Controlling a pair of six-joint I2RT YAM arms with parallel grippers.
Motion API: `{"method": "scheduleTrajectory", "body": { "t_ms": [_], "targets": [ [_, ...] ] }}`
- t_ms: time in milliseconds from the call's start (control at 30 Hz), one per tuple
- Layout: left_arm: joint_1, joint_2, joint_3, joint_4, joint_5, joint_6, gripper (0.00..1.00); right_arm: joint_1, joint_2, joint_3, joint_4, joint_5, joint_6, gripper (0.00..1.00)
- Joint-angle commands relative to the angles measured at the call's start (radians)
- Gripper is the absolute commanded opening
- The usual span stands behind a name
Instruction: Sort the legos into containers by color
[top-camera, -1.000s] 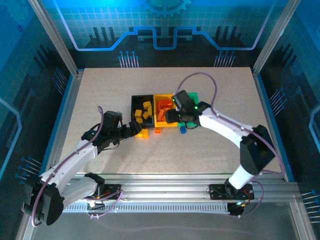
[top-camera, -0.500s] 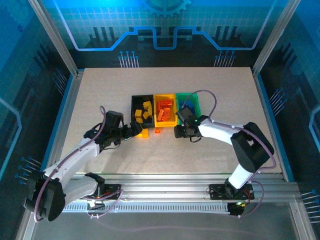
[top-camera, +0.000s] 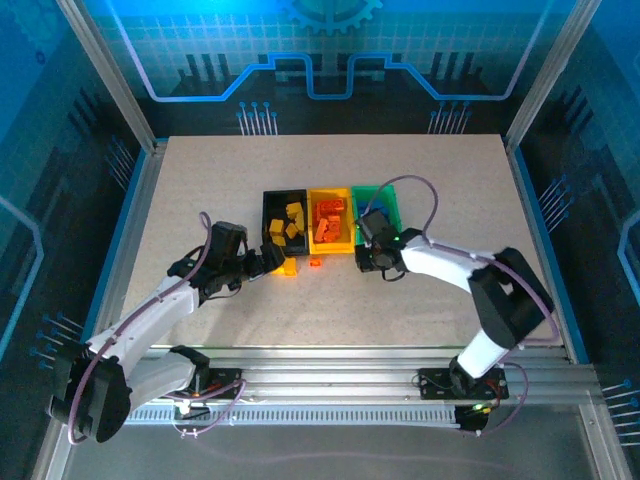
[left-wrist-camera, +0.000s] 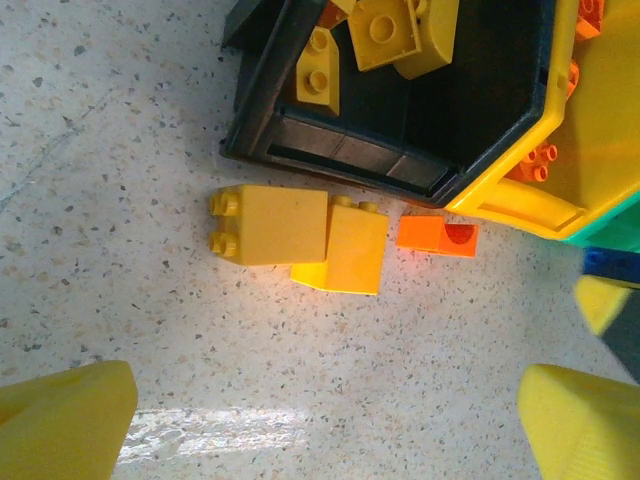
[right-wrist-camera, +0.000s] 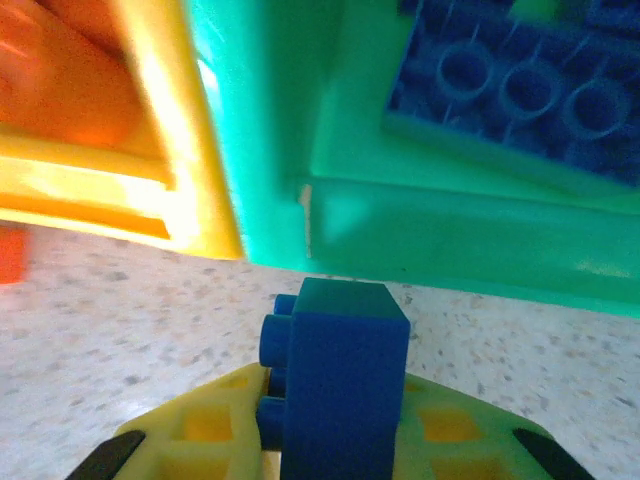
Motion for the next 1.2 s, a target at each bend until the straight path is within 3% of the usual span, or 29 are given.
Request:
{"method": "scheduleTrajectory", "body": {
  "t_ms": [0,100,367,433,500,567,767,1067,1167],
  "targets": [
    [0.006,0.005,0.003,0.005,0.027,-0.002,0.99,-0.004,-0.128,0.022,-0.043,0.015,-0.010,0.23],
    [0.007,0.016,0.001,0.012,0.029,-0.002,0.99,-0.049,-0.096,0.112,-0.095,0.048,-0.020,0.25],
    [-0.008,0.045,0.024,-0.018,-0.004,0.007,0.97,-0.143,0.197,0.380,-0.136,0.101,-0.021,0.29],
    [-0.012,0.049,0.034,-0.033,-0.016,0.017,0.97,-0.146,0.229,0.420,-0.143,0.098,-0.018,0.42],
    [-0.016,0.052,0.042,-0.045,-0.023,0.029,0.95,-0.146,0.230,0.441,-0.139,0.083,-0.014,0.63],
    [-0.022,0.060,0.050,-0.056,-0.033,0.040,0.92,-0.139,0.207,0.439,-0.129,0.073,-0.014,0.69],
    [-0.074,0.146,0.066,-0.031,-0.118,0.071,0.87,-0.094,0.113,0.376,-0.108,0.055,-0.011,0.71],
    [-0.076,0.318,0.084,0.157,-0.185,0.074,0.84,-0.075,0.039,0.290,-0.083,0.039,0.006,0.70],
    [-0.066,0.377,0.094,0.155,-0.210,0.070,0.79,-0.078,0.023,0.278,-0.083,0.042,0.005,0.70]
  ]
}}
